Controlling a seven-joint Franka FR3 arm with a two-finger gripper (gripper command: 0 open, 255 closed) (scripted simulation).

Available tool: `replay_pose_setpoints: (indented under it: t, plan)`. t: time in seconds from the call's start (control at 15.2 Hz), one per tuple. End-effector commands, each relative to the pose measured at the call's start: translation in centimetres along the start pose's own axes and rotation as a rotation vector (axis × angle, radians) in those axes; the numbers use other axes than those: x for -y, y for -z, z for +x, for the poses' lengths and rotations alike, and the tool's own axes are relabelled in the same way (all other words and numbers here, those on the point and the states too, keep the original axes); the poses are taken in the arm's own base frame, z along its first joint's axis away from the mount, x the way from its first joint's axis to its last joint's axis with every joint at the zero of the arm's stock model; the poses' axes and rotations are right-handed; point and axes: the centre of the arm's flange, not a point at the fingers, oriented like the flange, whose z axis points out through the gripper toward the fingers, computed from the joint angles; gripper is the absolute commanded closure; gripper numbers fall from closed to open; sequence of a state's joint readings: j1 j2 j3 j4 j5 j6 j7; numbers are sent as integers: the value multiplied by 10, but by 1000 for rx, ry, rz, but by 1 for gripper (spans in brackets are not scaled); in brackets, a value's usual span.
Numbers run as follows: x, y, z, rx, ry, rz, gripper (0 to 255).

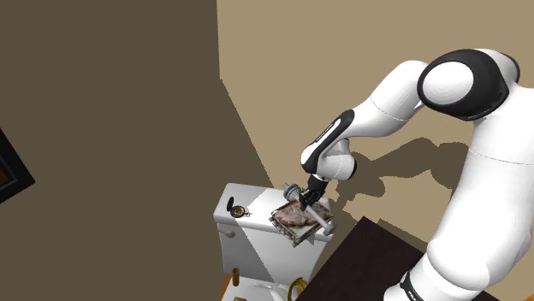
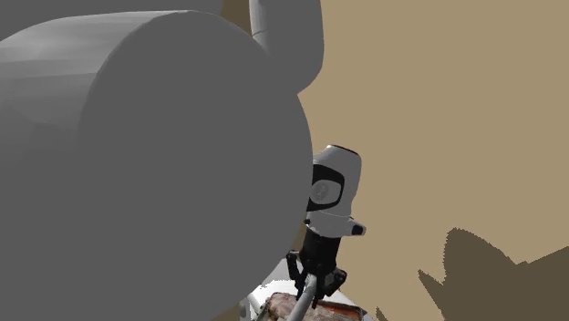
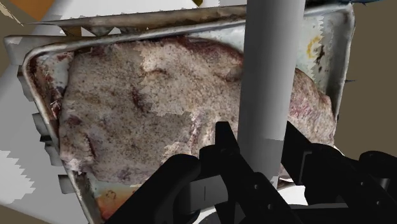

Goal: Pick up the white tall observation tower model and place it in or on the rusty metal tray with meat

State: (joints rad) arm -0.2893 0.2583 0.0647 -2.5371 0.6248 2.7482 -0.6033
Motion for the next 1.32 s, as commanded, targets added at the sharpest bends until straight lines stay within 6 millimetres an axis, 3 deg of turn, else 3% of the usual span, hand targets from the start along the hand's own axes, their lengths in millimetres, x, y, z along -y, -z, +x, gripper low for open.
replay_pose_setpoints:
  t: [0.0,0.2,0.26,0.59,0.86,1.25]
  plan:
    - [0,0,0,-1,0,0,255]
    - [0,0,0,-1,0,0,255]
    - [0,0,0,-1,0,0,0]
    - [0,0,0,-1,0,0,0]
    - [0,50,0,-1,0,0,0]
    - [0,50,0,-1,0,0,0]
